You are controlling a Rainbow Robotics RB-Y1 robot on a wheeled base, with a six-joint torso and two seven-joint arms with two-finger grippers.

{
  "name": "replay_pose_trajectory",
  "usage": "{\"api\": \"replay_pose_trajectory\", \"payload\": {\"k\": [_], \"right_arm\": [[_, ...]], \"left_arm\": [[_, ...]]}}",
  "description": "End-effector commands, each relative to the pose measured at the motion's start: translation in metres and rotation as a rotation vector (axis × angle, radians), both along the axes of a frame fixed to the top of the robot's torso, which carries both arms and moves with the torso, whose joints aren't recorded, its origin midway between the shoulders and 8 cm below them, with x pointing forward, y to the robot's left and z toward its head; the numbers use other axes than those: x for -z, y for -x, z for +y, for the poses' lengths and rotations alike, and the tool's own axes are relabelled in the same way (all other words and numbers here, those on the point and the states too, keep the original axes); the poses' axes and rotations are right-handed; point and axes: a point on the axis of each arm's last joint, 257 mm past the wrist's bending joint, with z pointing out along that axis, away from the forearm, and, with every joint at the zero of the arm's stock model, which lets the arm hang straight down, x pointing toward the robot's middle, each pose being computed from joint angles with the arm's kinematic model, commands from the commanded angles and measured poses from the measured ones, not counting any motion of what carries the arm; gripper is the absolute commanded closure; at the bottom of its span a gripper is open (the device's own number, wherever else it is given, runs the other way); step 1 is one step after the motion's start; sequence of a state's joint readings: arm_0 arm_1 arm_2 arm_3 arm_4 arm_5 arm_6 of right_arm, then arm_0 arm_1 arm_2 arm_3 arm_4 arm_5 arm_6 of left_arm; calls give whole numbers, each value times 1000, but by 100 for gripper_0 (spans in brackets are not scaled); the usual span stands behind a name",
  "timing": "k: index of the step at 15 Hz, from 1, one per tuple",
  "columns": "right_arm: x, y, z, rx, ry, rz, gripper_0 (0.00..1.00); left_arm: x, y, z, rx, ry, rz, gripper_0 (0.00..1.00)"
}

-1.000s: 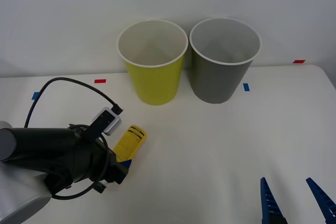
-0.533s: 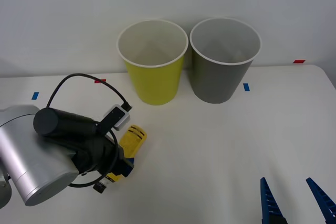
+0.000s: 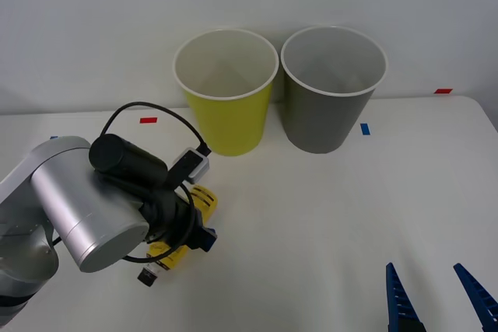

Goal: Put cans in the gray bin and PET bottles in the light green bin.

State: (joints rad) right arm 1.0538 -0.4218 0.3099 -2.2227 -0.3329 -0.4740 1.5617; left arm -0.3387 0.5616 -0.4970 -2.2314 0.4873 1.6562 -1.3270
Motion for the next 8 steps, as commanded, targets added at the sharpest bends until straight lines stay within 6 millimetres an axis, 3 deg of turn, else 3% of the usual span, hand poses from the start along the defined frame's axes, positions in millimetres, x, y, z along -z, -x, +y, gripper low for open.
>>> {"api": "replay_pose_trajectory", "payload": {"k": [1, 5, 8], "right_arm": [[0, 0, 0, 0, 0, 0, 0], [0, 0, 0, 0, 0, 0, 0], [0, 0, 0, 0, 0, 0, 0]], "left_arm": [[8, -8, -7, -9, 4, 30, 0], [15, -19, -12, -19, -9, 55, 0], [13, -17, -14, -29, -35, 68, 0]]}}
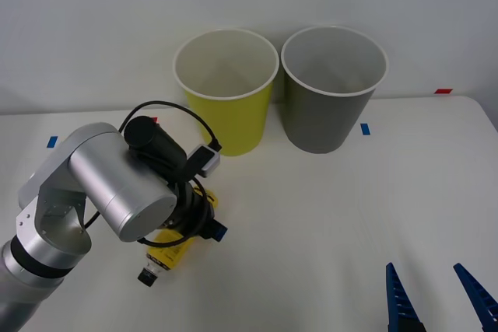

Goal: Put cans in the gray bin and PET bottles in the light green bin.

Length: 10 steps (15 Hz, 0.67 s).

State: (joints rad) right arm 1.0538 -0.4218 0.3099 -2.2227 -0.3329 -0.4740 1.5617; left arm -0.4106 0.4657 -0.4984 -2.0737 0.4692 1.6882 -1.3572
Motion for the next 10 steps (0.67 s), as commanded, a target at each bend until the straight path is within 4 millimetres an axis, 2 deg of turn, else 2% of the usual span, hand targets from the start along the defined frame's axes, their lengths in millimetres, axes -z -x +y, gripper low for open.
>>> {"api": "replay_pose_trajectory", "payload": {"k": [1, 8, 10], "right_arm": [[0, 0, 0, 0, 0, 0, 0], [0, 0, 0, 0, 0, 0, 0], [0, 0, 0, 0, 0, 0, 0]], "left_arm": [[0, 0, -2, -11, -18, 9, 0], [13, -15, 9, -59, -63, 31, 0], [12, -16, 6, -60, -56, 37, 0]]}}
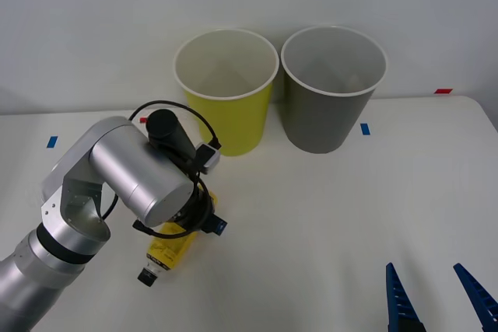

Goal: Put cans in the gray bin and PET bottles in the light green bin.

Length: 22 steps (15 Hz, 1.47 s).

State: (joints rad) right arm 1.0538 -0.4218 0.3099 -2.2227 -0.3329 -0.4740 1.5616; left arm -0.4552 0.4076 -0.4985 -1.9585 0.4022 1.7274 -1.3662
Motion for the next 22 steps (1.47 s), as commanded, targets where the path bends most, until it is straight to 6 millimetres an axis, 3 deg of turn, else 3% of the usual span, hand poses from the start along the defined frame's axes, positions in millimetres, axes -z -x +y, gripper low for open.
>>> {"api": "replay_pose_trajectory", "payload": {"k": [1, 22], "right_arm": [[0, 0, 0, 0, 0, 0, 0], [0, 0, 0, 0, 0, 0, 0]], "left_arm": [[-1, -2, -6, -4, 12, 3, 0], [31, -20, -8, -56, 24, 38, 0]]}}
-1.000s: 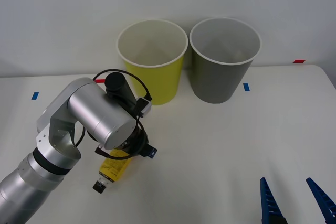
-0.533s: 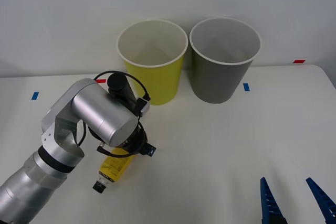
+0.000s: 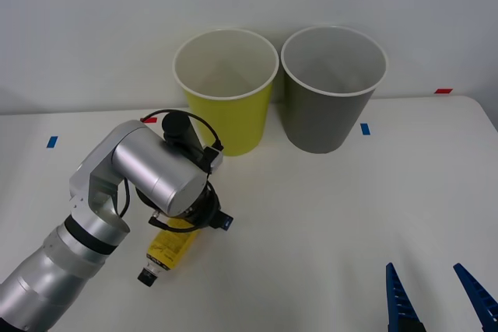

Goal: Put cans in the gray bin and PET bottles in the light green bin.

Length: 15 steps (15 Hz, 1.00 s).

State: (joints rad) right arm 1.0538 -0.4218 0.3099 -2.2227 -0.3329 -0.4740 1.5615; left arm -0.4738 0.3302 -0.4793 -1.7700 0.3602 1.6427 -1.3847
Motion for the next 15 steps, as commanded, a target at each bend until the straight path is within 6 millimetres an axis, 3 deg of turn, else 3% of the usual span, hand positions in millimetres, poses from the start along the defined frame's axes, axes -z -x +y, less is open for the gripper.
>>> {"api": "replay_pose_trajectory", "payload": {"k": [1, 10, 11, 12, 13, 15], "right_arm": [[0, 0, 0, 0, 0, 0, 0], [0, 0, 0, 0, 0, 0, 0], [0, 0, 0, 0, 0, 0, 0], [0, 0, 0, 0, 0, 0, 0], [0, 0, 0, 0, 0, 0, 0], [0, 0, 0, 0, 0, 0, 0]], "left_arm": [[3, 0, -1, -1, 2, 7, 0], [14, -1, 6, 9, -13, 22, 0], [14, -1, 5, 12, -10, 23, 6], [13, -3, 5, 13, -7, 17, 36], [13, -3, 4, 15, -6, 17, 100], [13, -3, 3, 21, 5, 17, 100]]}}
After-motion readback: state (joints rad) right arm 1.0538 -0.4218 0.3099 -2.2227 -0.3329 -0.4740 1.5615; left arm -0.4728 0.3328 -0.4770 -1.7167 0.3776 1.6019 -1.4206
